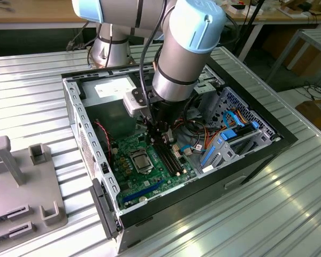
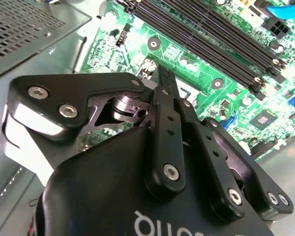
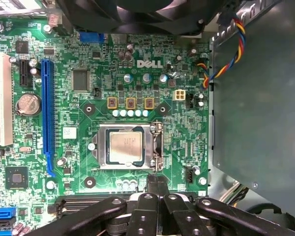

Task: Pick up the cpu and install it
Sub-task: 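Install the first cpu locking lever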

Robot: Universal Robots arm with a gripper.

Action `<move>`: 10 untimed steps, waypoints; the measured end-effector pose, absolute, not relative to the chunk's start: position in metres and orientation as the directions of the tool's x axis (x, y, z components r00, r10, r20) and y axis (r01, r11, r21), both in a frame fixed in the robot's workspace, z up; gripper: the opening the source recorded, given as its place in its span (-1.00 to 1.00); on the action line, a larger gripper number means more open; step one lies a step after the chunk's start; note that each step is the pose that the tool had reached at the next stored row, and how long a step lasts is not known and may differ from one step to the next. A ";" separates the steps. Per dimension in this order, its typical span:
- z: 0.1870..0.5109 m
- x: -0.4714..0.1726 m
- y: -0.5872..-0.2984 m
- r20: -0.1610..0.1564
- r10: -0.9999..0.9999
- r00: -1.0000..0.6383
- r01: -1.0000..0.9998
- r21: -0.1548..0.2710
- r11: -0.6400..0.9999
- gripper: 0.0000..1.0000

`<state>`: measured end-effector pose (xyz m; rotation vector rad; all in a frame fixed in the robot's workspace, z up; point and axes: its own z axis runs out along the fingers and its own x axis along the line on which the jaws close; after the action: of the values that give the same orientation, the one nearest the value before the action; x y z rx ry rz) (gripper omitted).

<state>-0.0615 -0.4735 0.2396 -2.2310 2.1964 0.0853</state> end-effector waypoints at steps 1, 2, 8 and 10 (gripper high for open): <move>0.240 -0.062 -0.476 -0.046 -0.999 0.015 -0.999 0.031 -0.017 -0.79; 0.240 -0.062 -0.477 -0.046 -0.999 0.015 -0.999 0.030 -0.017 -0.79; 0.240 -0.062 -0.486 -0.046 -0.999 0.016 -0.999 0.029 -0.018 -0.79; 0.240 -0.062 -0.488 -0.046 -0.999 0.017 -0.999 0.028 -0.018 -0.79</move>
<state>-0.0616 -0.4883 0.2395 -2.2314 2.1930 0.0817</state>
